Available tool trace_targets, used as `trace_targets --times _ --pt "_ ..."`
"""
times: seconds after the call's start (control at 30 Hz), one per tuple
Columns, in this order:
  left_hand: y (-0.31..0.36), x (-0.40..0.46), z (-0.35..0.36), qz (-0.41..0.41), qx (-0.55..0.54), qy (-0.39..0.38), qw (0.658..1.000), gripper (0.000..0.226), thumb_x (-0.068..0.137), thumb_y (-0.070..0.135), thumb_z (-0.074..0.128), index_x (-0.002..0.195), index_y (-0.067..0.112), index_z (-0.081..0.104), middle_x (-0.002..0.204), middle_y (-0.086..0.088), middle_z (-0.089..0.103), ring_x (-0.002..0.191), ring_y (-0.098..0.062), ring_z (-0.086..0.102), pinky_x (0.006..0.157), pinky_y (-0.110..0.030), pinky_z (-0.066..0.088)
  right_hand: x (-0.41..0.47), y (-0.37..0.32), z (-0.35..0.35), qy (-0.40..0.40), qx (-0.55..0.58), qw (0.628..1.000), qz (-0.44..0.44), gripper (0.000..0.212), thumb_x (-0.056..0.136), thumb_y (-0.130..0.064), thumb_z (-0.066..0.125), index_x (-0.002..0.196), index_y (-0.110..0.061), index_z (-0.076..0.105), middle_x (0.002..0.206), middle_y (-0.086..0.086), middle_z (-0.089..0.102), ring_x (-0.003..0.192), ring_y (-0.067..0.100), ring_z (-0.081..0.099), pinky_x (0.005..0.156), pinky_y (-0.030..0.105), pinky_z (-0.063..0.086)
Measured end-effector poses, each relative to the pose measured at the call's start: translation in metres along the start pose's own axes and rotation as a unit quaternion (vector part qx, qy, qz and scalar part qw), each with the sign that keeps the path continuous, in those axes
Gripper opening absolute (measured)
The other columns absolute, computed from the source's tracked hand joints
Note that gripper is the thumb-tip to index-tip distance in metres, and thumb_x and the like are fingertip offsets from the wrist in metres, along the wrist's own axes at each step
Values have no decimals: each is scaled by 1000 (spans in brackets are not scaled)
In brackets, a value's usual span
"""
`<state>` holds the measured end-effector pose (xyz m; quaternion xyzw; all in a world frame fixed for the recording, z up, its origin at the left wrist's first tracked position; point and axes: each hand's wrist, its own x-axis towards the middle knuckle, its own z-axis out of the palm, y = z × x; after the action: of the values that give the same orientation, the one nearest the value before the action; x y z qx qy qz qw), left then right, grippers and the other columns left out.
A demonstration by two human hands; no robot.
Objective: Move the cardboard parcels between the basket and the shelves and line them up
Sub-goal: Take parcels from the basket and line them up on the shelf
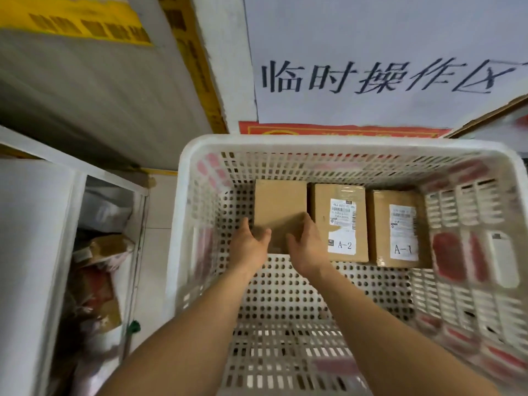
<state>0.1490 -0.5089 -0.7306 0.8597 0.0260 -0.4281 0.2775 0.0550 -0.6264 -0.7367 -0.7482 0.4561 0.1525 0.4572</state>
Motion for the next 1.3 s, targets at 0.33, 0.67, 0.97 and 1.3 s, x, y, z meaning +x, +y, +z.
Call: trace_targets --times 0.33,0.67,0.97,1.3 --pt "-3 28 14 -55 -20 -52 997 69 109 57 37 167 33 7 164 -5 38 145 -31 44 112 -46 38 45 25 22 -54 202 975 80 66 108 -33 57 165 -29 24 153 1 51 137 23 51 116 39 44" --pt "0 -52 -18 -3 -97 -47 994 74 105 54 53 165 36 14 154 4 48 110 -10 58 81 -30 52 -32 1 -19 -74 308 947 60 32 105 -20 63 137 -20 57 127 6 70 112 22 69 95 34 61" --pt "12 -163 -98 29 -182 -127 975 100 71 71 84 143 55 17 152 4 48 134 -24 51 115 -50 38 -151 -40 -89 -110 316 942 30 24 104 -24 66 128 -23 65 121 3 76 115 28 72 100 43 59" --pt "48 -266 -128 182 -95 47 978 127 73 65 84 163 38 -1 160 0 30 146 -25 39 116 -40 41 -286 -120 -128 40 92 988 -119 66 100 -53 64 159 -36 39 147 -12 49 134 9 50 115 40 47"
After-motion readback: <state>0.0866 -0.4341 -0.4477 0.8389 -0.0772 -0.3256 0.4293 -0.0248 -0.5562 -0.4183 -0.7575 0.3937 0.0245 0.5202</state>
